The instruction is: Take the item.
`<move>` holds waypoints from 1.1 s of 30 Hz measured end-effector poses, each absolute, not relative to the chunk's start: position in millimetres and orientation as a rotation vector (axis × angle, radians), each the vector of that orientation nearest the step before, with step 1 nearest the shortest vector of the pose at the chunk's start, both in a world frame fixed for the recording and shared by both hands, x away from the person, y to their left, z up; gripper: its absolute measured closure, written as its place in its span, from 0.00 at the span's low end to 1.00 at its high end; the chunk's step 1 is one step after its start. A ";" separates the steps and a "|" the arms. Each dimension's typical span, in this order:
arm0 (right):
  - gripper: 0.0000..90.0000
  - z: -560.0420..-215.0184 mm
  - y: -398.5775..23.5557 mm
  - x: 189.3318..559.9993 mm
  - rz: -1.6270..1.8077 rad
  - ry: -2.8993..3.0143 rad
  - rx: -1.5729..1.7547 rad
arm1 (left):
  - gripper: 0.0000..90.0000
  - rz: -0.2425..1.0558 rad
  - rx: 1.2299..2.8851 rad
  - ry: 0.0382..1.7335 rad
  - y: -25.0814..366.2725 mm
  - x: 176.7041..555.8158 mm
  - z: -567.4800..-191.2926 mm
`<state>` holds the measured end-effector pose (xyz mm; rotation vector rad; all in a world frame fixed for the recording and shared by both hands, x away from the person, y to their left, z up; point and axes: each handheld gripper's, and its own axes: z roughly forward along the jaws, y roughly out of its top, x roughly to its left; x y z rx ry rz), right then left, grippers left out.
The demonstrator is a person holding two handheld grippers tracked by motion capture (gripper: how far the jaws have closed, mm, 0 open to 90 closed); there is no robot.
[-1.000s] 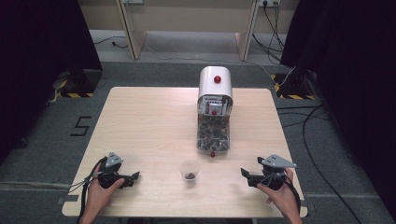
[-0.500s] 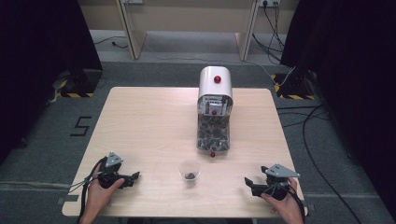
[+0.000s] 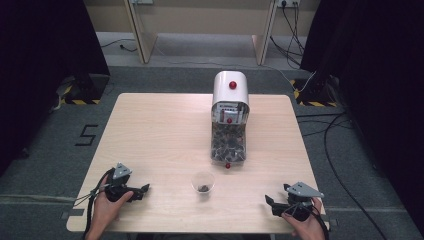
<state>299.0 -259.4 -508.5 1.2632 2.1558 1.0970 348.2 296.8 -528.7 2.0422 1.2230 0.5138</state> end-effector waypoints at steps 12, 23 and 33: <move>0.19 -517.9 -263.6 286.5 1.044 2.171 1.269 | 0.00 0.514 2.042 1.223 296.8 348.2 -528.6; 0.17 -532.0 -270.7 271.5 1.061 2.122 1.241 | 0.00 0.514 2.043 1.223 296.8 348.2 -528.6; 0.17 -538.3 -274.3 259.1 1.113 2.068 1.220 | 0.00 0.514 2.042 1.223 296.8 348.2 -528.7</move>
